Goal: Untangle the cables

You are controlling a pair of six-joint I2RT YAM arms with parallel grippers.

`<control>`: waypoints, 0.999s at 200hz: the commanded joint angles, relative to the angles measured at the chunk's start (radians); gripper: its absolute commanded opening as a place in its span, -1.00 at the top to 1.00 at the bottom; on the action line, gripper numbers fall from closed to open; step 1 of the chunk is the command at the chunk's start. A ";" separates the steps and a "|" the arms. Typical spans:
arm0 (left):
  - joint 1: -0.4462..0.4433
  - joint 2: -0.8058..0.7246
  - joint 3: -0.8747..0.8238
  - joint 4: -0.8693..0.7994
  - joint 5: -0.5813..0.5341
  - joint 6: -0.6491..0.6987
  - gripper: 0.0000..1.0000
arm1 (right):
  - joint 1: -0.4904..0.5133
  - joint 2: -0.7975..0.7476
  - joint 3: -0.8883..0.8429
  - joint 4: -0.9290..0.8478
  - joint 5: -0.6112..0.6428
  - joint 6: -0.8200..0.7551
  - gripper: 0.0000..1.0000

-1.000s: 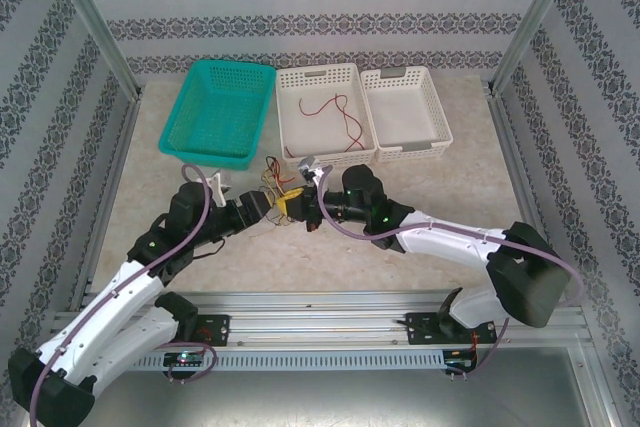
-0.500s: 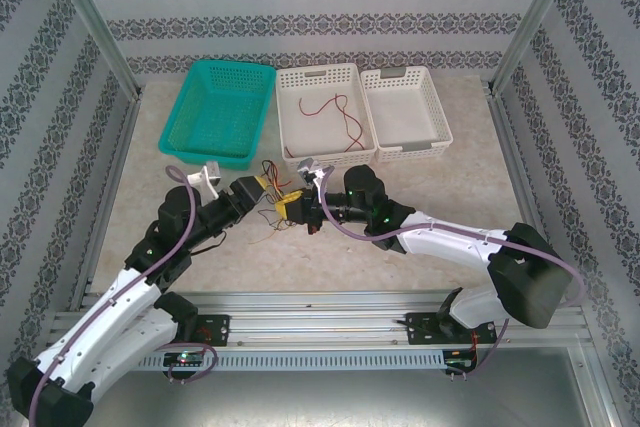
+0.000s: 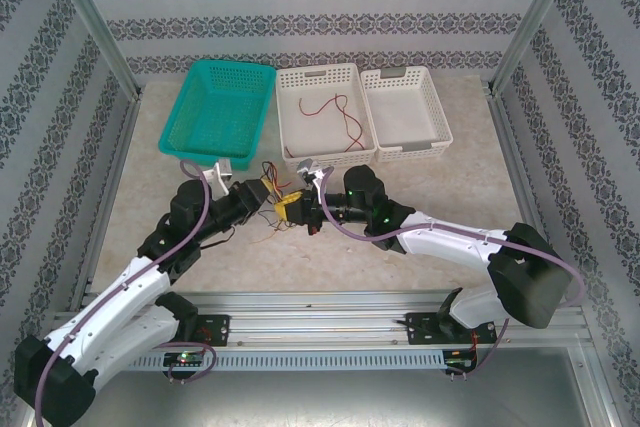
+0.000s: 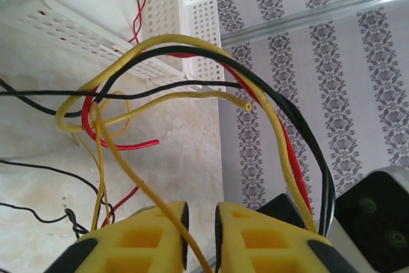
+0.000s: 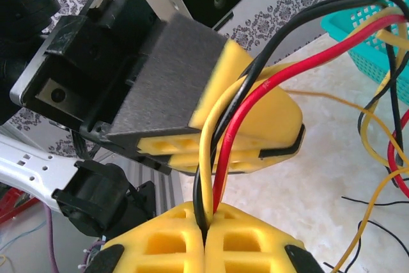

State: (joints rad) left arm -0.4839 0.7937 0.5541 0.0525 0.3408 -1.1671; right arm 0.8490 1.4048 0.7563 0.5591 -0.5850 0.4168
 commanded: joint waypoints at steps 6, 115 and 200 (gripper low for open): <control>-0.010 -0.021 -0.007 0.014 0.003 0.014 1.00 | 0.012 -0.008 -0.007 0.049 -0.006 -0.002 1.00; 0.061 -0.055 0.181 -0.562 -0.063 0.339 1.00 | -0.224 -0.297 -0.249 -0.017 0.075 0.035 1.00; 0.297 0.058 0.551 -0.858 -0.003 0.597 1.00 | -0.517 -0.507 -0.406 -0.168 0.198 0.104 1.00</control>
State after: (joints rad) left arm -0.2455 0.8291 0.9634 -0.6739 0.3149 -0.6994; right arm 0.4034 0.9516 0.3840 0.4538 -0.4797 0.4957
